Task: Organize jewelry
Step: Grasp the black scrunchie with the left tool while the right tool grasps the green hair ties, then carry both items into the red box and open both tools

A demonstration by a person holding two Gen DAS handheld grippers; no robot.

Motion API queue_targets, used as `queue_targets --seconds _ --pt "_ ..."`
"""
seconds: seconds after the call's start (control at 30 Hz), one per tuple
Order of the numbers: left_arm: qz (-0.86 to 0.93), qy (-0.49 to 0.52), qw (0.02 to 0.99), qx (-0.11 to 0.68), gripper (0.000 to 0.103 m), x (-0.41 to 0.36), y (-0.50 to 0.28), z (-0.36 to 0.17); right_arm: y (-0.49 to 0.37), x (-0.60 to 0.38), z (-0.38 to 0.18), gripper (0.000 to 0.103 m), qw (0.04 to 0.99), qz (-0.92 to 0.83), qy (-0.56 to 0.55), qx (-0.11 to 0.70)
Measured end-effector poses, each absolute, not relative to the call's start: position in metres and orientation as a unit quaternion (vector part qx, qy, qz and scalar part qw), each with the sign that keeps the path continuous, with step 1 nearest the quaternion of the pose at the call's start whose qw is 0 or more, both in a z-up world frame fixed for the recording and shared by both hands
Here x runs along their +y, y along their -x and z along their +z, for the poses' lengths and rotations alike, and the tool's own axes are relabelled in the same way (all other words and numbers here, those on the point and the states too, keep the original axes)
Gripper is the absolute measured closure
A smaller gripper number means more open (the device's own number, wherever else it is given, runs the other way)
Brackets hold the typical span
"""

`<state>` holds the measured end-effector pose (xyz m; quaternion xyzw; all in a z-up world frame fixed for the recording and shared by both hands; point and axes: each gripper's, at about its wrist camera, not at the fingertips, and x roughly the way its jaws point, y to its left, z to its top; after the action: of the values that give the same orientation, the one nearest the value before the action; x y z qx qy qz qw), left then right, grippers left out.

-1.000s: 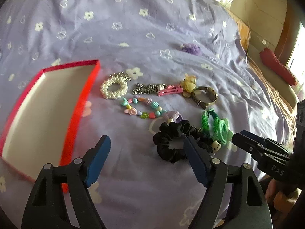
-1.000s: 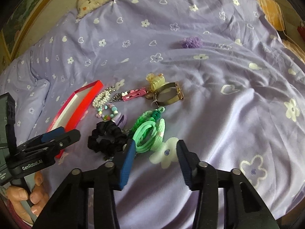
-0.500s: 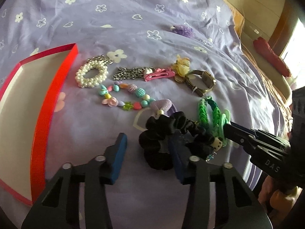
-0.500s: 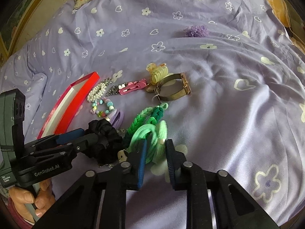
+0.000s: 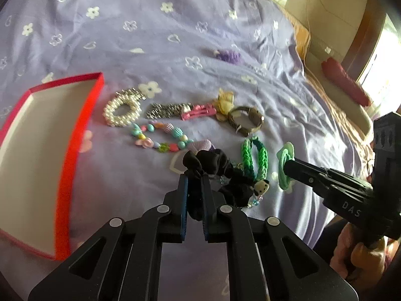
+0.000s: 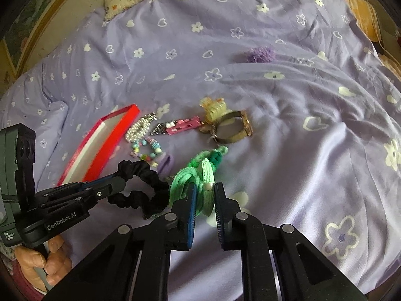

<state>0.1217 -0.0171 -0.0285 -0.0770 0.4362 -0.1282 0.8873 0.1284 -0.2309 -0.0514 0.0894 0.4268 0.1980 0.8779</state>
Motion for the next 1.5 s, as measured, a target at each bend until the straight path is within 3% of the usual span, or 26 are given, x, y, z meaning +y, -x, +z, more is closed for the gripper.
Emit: queue_targets --seconds 0.8,1.13,1.5 --pt "-0.018 0.167 0.915 0.368 0.096 0.128 -0.073 0.014 -0.121 -0.084 -0.020 0.089 0.841 0.341 -0.046 0.417" --pt "0.052 0.186 0.907 0.374 0.096 0.193 -0.066 -0.009 -0.128 0.002 -0.032 0.089 0.808 0.396 -0.019 0.435" --pt "0.082 0.197 0.890 0.404 0.096 0.221 -0.070 -0.040 -0.134 0.061 -0.081 0.089 0.759 0.427 0.029 0.491"
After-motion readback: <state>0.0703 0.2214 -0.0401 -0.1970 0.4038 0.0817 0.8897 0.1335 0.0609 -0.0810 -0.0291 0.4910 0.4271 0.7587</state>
